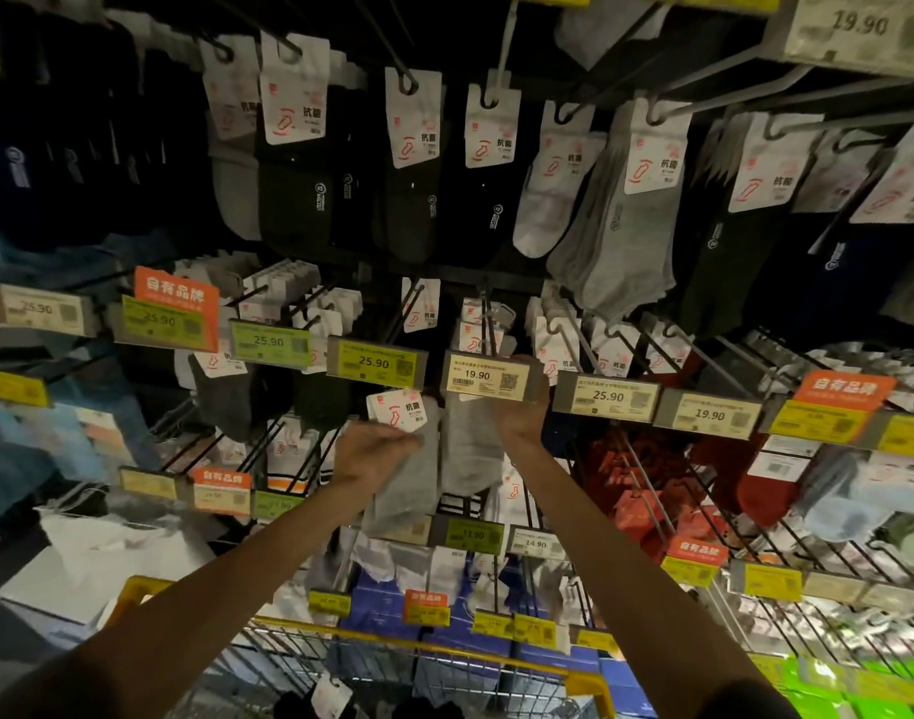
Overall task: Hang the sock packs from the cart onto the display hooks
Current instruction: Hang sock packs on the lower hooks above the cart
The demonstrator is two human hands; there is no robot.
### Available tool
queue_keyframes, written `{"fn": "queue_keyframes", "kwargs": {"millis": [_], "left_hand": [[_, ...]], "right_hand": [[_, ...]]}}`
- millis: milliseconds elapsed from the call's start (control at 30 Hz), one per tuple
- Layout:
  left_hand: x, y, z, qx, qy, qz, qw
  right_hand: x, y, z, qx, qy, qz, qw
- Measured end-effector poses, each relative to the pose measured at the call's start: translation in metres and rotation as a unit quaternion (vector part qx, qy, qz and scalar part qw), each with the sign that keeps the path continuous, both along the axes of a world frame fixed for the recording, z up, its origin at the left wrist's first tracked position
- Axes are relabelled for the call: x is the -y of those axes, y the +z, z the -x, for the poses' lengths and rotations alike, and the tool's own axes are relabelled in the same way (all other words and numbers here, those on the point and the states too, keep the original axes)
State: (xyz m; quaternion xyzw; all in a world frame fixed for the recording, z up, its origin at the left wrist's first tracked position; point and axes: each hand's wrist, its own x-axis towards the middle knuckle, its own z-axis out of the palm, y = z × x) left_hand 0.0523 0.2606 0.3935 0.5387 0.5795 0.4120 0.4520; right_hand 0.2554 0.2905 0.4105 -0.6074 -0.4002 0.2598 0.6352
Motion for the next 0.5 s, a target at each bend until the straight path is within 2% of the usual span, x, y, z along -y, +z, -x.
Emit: {"fn": "queue_keyframes", "kwargs": {"millis": [33,67,100,133,167,233,367,500], "left_hand": [[0.001,-0.002,0.003,-0.009,-0.010,-0.001,1.000],[0.002,-0.003,0.006,-0.016,-0.025,-0.002,1.000],[0.004,-0.003,0.007,-0.019,-0.043,-0.005,0.999],[0.007,-0.003,0.008,-0.021,-0.061,-0.012,0.998],[0.010,-0.002,0.009,-0.018,-0.078,-0.021,0.997],[0.015,0.000,0.009,-0.002,-0.108,-0.028,0.994],[0.021,0.004,0.004,0.008,-0.182,-0.066,0.981],[0.022,0.007,-0.002,-0.031,-0.255,-0.110,0.960]], "right_hand": [[0.002,-0.004,-0.003,0.001,-0.029,-0.040,0.999],[0.003,-0.009,-0.007,0.103,-0.121,-0.026,0.987],[0.011,-0.010,-0.002,0.184,-0.151,-0.032,0.971],[0.019,-0.020,0.007,0.195,-0.114,-0.035,0.973],[0.029,-0.023,0.013,0.151,-0.091,-0.003,0.984],[0.053,-0.027,0.023,0.106,-0.009,-0.007,0.994],[0.076,-0.019,0.031,0.041,0.151,0.008,0.988],[0.083,0.004,0.028,-0.011,0.183,-0.009,0.983]]}}
